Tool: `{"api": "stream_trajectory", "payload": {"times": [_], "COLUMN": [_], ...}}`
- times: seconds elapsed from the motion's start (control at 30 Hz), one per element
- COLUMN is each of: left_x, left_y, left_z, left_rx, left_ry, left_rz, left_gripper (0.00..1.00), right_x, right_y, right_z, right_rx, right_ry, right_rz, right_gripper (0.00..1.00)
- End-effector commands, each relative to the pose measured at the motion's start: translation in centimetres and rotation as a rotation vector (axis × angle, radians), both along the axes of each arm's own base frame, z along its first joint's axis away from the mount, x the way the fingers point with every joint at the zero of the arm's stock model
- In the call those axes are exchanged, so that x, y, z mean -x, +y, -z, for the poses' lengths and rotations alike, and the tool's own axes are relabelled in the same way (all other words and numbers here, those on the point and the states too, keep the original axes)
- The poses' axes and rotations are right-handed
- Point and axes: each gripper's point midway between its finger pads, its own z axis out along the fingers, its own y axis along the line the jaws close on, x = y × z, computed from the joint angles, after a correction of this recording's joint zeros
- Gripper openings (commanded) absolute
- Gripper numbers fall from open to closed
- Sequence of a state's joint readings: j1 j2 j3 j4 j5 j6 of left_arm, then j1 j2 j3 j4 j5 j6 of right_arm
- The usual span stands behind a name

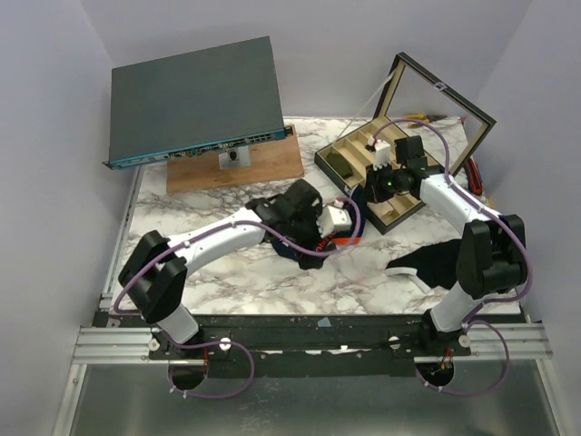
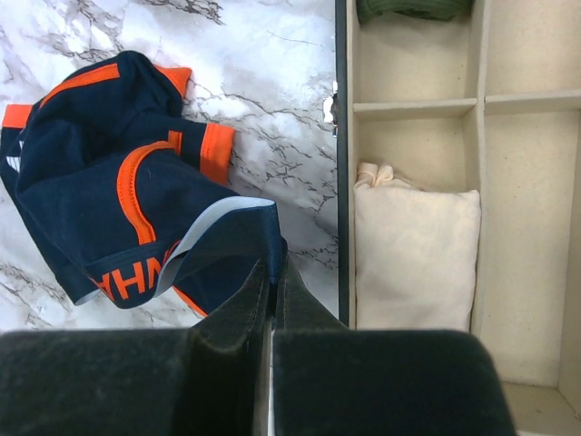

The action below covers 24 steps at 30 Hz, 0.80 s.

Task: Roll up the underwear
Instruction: Flatten out the underwear at the center of the board.

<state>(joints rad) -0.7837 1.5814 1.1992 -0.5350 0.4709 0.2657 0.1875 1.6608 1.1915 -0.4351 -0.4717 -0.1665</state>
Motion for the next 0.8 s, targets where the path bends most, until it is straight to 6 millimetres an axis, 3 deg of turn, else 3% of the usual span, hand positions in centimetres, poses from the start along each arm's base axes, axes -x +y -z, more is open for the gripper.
{"api": "stream_trajectory", "payload": {"times": [0.0, 0.17, 0.47, 0.77], "left_x": [0.1, 0.0, -1.5, -1.5], "left_y": [-1.5, -2.3, -1.6, -0.9], "left_z": [2.6, 4.5, 7.4, 9.6], "left_rx": [-0.133, -0.204, -0.323, -0.389], "left_ry": [-0.214, -0.273, -0.337, -0.311], "left_rz": [0.121, 0.140, 0.130, 0.133], "left_gripper": [0.86, 0.79, 0.78, 0.74], "right_x": [-0.8, -0.5, -0.1, -0.1], "right_y": [-0.3, -0.3, -0.2, -0.3], "right_z": [-0.3, -0.6, -1.3, -1.3], "right_rx": [-0.001, 0.000, -0.014, -0.013], "right_ry": [-0.004, -0.013, -0.026, -0.027], "right_rz": [0.021, 0.012, 0.001, 0.005], "right_gripper": [0.01, 0.01, 0.01, 0.01]}}
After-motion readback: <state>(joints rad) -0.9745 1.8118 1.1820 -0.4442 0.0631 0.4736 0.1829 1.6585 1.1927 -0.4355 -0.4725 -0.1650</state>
